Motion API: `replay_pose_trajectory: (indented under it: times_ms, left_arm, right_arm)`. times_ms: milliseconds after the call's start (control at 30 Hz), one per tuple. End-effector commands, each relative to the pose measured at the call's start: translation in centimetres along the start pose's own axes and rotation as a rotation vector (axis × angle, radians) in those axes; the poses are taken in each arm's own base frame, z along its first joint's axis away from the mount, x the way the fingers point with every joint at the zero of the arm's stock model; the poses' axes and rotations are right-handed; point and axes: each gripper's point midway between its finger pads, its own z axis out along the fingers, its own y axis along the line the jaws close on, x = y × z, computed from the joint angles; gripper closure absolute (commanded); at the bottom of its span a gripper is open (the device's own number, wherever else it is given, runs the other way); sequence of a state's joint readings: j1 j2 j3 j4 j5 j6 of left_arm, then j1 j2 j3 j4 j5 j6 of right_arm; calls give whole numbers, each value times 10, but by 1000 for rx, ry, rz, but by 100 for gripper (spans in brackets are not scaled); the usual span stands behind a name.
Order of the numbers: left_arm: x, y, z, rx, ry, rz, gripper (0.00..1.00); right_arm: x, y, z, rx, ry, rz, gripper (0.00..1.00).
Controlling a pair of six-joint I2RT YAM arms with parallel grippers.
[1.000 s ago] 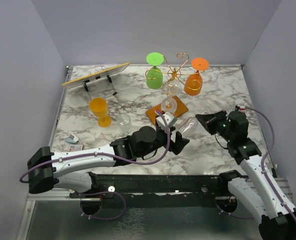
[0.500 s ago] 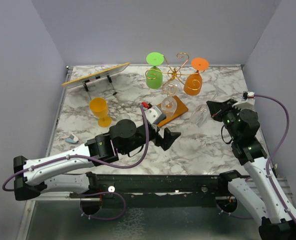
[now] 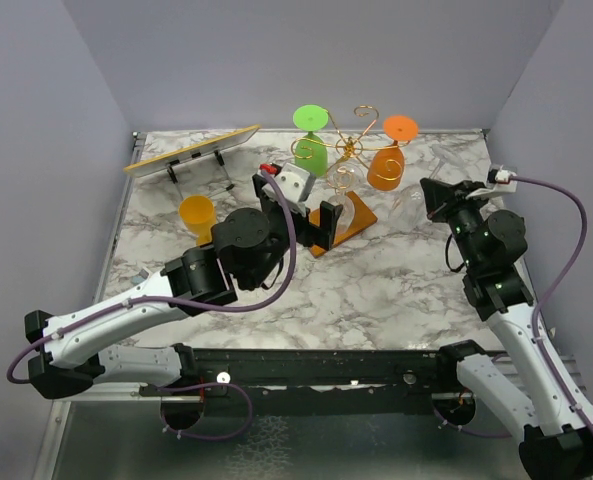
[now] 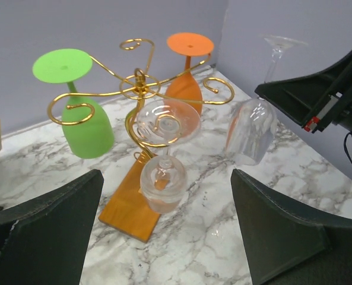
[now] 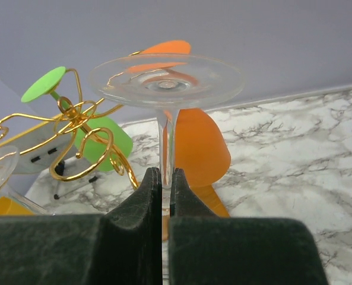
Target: Place the wine glass upside down on the wine glass rack
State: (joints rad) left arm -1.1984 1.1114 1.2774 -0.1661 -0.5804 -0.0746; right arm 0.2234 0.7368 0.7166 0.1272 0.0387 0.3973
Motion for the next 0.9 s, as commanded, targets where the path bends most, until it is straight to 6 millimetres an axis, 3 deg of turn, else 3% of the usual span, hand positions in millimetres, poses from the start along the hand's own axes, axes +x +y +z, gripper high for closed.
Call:
replay_pose_trajectory:
  times_ms: [0, 333, 867]
  left_arm:
    - [-19, 25, 0, -124, -25, 18, 11]
    - [-17, 53, 8, -222, -8, -48, 10]
    - [-1, 73, 13, -225, 30, -97, 10]
  right_arm:
    - [-28, 27, 7, -135, -62, -145, 99]
    - [9, 44, 24, -328, 47, -355, 99]
    - [37, 63, 52, -488, 80, -346, 99]
